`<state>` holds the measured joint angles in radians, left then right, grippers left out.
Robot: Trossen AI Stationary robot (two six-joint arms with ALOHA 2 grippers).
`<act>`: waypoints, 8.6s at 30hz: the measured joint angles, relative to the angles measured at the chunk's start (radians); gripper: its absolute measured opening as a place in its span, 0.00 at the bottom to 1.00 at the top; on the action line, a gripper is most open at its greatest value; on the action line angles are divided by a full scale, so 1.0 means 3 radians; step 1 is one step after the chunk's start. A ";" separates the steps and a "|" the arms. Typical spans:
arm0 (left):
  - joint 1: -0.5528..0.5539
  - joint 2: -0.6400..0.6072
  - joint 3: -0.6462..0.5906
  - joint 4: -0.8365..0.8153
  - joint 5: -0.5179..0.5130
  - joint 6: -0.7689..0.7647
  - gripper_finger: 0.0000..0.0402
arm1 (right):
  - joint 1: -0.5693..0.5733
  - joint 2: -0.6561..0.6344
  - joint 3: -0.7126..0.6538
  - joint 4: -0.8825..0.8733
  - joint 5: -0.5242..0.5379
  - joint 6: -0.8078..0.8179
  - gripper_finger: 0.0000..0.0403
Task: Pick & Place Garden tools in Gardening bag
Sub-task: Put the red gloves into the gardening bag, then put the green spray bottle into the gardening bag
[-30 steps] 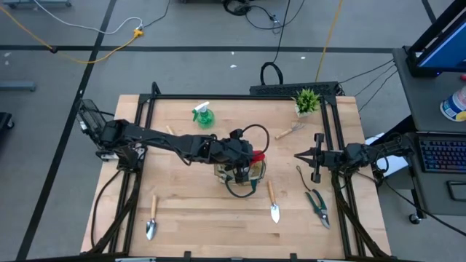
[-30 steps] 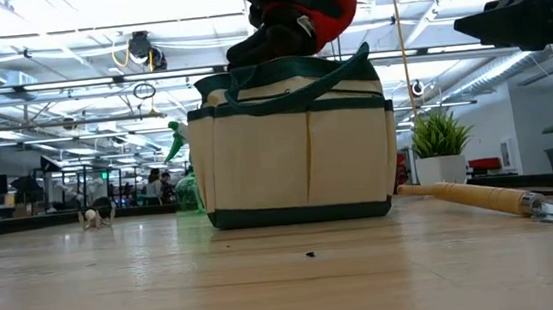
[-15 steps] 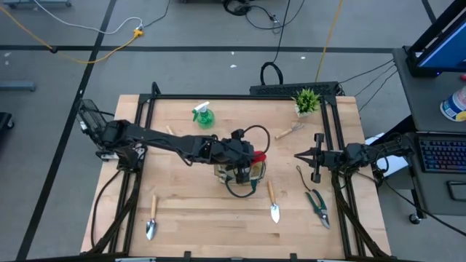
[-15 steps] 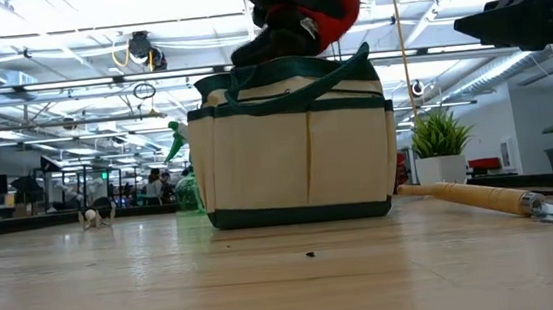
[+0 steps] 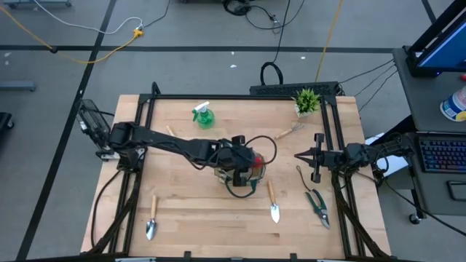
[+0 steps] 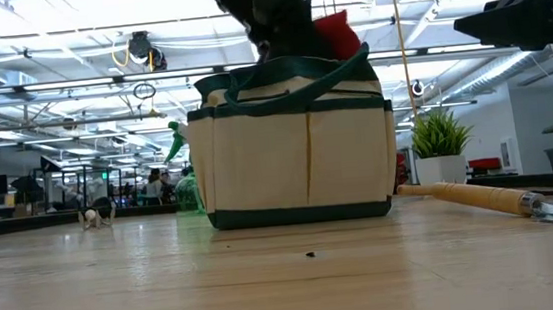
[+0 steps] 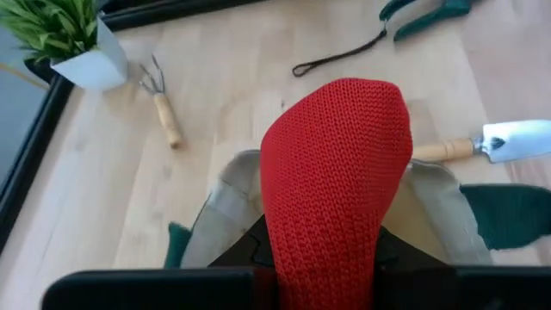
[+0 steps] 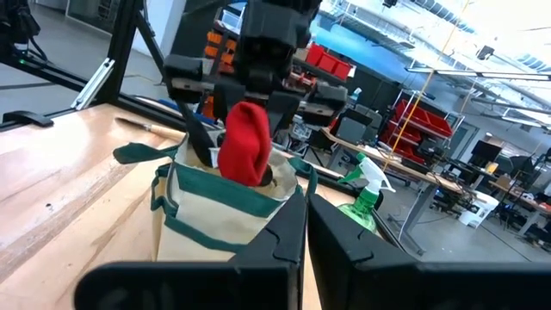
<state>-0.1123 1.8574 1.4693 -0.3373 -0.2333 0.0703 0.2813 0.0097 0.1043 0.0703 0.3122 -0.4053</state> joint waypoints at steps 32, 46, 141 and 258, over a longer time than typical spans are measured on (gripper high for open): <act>0.0022 0.0002 0.0001 -0.0445 0.0179 0.0183 0.21 | -0.0001 0.0000 0.0000 0.0001 0.0001 -0.0003 0.02; 0.0022 0.0006 0.0001 -0.0445 0.0165 0.0195 0.22 | -0.0001 0.0000 0.0000 0.0002 0.0001 -0.0002 0.02; 0.0157 -0.1239 0.0001 -0.1716 -0.1510 -0.0616 0.66 | -0.0001 0.0001 0.0000 0.0027 -0.0001 0.0174 0.02; 0.2419 -0.0311 -0.0023 -0.2353 0.0689 -0.0400 0.11 | 0.0000 0.0003 0.0001 0.0027 0.0014 0.0062 0.02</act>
<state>0.6132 1.7641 1.4624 -1.0432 -0.0265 -0.0498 0.2813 0.0105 0.1047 0.0784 0.3164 -0.3866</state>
